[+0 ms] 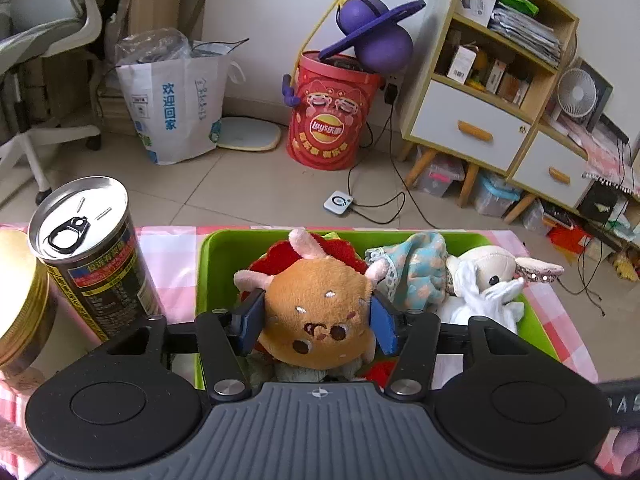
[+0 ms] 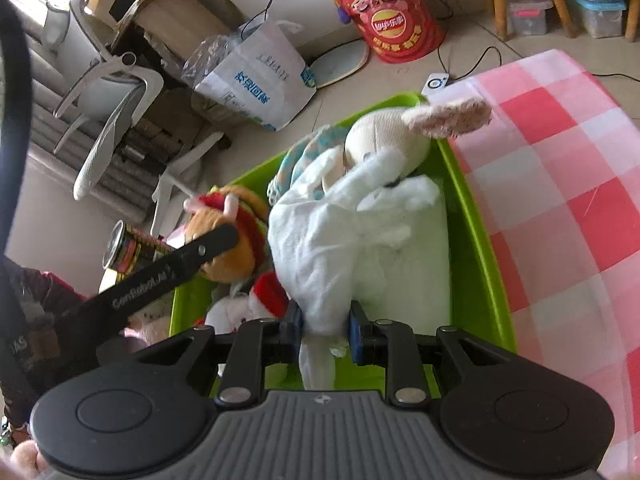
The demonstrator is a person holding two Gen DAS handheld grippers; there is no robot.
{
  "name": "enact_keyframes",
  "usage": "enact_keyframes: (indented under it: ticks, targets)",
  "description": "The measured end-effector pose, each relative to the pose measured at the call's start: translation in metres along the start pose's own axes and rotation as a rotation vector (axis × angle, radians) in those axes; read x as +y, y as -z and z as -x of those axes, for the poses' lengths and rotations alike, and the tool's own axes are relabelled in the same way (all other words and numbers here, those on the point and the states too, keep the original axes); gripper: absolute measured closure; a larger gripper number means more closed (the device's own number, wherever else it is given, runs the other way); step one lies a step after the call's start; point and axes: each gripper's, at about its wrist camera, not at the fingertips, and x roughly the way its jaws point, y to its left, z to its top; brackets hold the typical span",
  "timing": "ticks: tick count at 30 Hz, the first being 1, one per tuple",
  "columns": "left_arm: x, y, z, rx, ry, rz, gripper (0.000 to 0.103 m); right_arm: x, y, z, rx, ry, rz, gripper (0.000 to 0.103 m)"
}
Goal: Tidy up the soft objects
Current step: 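Lower into the bin and open the left tool while the right tool releases the cloth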
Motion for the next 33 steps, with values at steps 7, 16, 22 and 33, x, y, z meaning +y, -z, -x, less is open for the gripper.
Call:
enact_keyframes:
  ticks: [7,16,22,33]
  targets:
    - [-0.001,0.005,0.035,-0.069,0.019,-0.007,0.022,-0.003,0.002,0.027,-0.046,-0.025,-0.050,0.069]
    - [-0.001,0.032,0.111,-0.098,0.005,-0.027,0.007,-0.001,0.035,0.104,-0.177,0.028,-0.078,0.048]
    - [0.011,0.060,0.157,-0.087,-0.042,-0.010,0.005,0.013,0.071,0.133,-0.210,0.056,-0.063,0.044]
    - [0.044,0.112,0.193,-0.053,-0.140,0.009,0.005,0.041,0.133,0.140,-0.257,0.090,0.026,0.039]
